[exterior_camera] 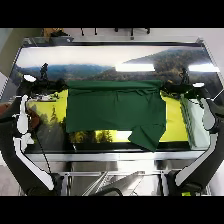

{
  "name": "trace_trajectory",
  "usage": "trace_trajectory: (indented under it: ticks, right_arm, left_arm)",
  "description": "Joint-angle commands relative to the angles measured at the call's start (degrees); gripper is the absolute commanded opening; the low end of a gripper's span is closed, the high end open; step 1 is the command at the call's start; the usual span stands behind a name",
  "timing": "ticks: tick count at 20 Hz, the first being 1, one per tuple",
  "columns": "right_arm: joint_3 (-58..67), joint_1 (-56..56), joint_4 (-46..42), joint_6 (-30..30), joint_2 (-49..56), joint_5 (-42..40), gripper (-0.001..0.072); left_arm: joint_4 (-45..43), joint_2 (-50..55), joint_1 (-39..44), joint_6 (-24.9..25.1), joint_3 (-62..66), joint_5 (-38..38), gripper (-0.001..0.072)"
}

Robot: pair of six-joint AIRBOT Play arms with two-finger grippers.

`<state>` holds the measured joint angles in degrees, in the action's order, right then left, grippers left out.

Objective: Fold the shirts.

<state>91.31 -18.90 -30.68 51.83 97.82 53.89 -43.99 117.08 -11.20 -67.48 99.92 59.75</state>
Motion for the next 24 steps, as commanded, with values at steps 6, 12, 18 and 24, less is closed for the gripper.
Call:
trace_trajectory:
  ticks: [6, 12, 18, 24]
  right_arm:
    - [0.09, -0.63, -0.37, 0.00, -7.21, 2.60, 0.0339]
    - [-2.80, -7.19, -2.27, 0.94, -22.21, 16.81, 0.0227]
    - [-32.00, -13.44, -3.43, 4.11, -42.56, 21.44, 0.0229]
    - [-54.69, -21.03, -11.78, 13.38, -58.31, 19.15, 0.0530]
  left_arm:
    - [0.42, 0.04, 0.13, -2.27, 9.77, 10.16, 0.0668]
    - [-5.35, -3.52, -3.96, -11.23, 10.75, 31.26, 0.0668]
    - [-16.87, -18.71, -4.07, -7.98, -25.49, 23.21, 0.0669]
    - [-8.63, -22.14, -1.07, -3.61, -42.18, 12.20, 0.0669]
